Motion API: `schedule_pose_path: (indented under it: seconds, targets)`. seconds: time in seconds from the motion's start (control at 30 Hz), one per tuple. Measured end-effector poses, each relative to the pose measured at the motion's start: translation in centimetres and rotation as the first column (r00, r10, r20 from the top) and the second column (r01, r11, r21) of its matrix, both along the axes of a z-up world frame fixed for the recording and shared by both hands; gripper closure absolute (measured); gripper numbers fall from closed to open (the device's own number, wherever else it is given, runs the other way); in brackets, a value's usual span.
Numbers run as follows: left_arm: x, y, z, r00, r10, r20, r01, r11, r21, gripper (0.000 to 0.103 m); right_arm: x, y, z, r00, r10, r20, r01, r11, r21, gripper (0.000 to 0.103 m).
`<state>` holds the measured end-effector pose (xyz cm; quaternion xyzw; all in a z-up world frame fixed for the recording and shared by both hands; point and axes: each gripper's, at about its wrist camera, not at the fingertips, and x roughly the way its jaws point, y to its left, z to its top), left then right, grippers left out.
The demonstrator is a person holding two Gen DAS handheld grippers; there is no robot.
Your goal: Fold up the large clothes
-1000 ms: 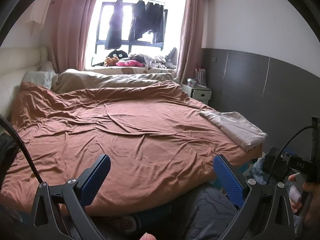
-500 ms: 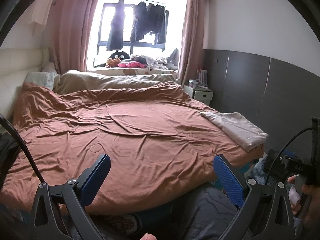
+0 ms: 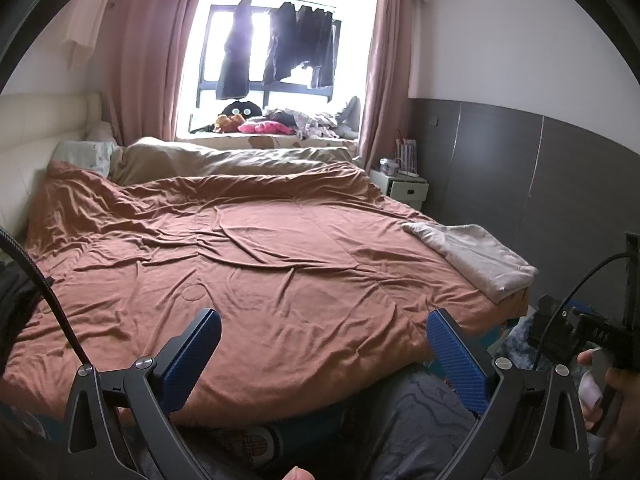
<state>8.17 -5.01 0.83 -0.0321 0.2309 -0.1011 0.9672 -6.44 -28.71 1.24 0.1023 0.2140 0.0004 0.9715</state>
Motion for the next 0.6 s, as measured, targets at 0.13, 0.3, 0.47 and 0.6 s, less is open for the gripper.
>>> schedule_pose_path:
  seconds: [0.13,0.3,0.47,0.6]
  targets:
    - [-0.06,0.11,-0.01,1.000,0.000,0.000,0.000,1.000,0.000,0.000,0.02,-0.07,-0.03,1.000,0.001,-0.001,-0.001,1.000,0.006,0.000]
    - [-0.11,0.14,-0.04,1.000,-0.001,0.000,0.001,1.000,0.000,0.000,0.09,-0.20,-0.02,1.000,0.004,0.000,-0.004,1.000,0.007,0.000]
    - [-0.10,0.09,-0.05,1.000,0.001,0.000,-0.001,1.000,0.001,0.000,0.13,-0.34,0.05,1.000,0.003,0.002,-0.003,1.000,0.005,0.000]
    - [-0.08,0.05,-0.06,1.000,0.001,0.001,-0.001,1.000,0.002,0.000,0.16,-0.45,0.03,1.000,0.003,0.004,-0.003,1.000,0.007,0.000]
